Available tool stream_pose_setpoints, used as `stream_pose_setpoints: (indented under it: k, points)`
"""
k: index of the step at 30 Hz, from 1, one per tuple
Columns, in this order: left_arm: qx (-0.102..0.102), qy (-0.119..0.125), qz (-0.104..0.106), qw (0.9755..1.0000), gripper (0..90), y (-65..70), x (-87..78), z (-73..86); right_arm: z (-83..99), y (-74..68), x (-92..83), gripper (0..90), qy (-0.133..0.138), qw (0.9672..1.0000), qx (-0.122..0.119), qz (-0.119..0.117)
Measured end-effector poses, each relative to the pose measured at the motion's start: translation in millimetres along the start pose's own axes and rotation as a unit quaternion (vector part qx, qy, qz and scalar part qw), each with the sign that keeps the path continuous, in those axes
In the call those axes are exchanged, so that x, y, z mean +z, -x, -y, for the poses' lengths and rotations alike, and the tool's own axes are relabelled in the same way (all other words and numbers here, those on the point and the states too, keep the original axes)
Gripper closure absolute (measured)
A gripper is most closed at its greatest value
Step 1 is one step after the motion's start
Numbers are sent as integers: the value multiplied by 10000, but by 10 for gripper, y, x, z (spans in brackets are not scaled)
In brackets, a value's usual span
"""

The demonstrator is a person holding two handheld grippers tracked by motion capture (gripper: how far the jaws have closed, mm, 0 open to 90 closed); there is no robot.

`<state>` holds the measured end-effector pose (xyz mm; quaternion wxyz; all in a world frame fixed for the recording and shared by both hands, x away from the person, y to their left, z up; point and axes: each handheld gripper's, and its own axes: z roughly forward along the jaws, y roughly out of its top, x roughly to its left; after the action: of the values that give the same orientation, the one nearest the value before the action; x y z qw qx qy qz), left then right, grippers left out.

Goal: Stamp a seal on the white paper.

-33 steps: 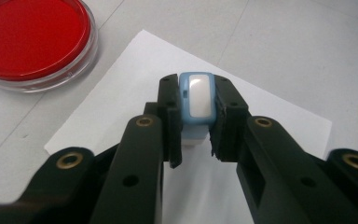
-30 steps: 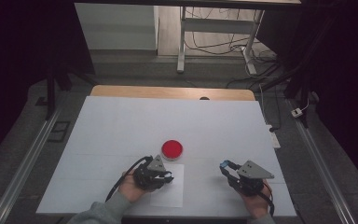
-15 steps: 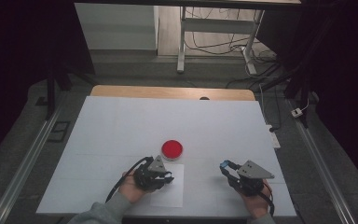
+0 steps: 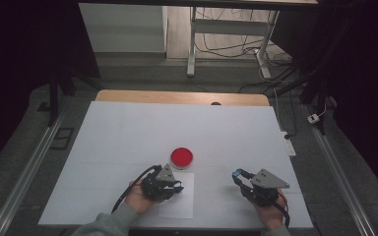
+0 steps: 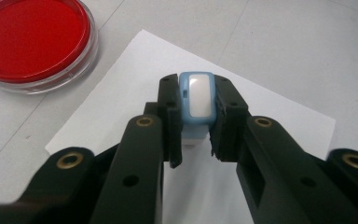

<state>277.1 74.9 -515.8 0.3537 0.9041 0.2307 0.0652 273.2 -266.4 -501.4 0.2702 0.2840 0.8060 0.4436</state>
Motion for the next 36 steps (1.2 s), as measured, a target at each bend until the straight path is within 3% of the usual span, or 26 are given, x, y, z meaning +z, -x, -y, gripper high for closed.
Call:
stream_pose_setpoints:
  k: [22,25,29,36]
  points:
    - [22,32,-28,10000,757,10,-3,6,-2,0,-5,659,2,10000,-2,15]
    - [-157,197,76,9997,755,-29,-60,-10,-5,3,-9,659,7,10000,2,13]
    - [-327,663,79,9972,755,-87,-254,-55,-2,14,-16,659,10,10000,5,25]
    - [-346,914,125,9951,754,-98,-426,-112,-5,9,-13,659,11,10000,-4,18]
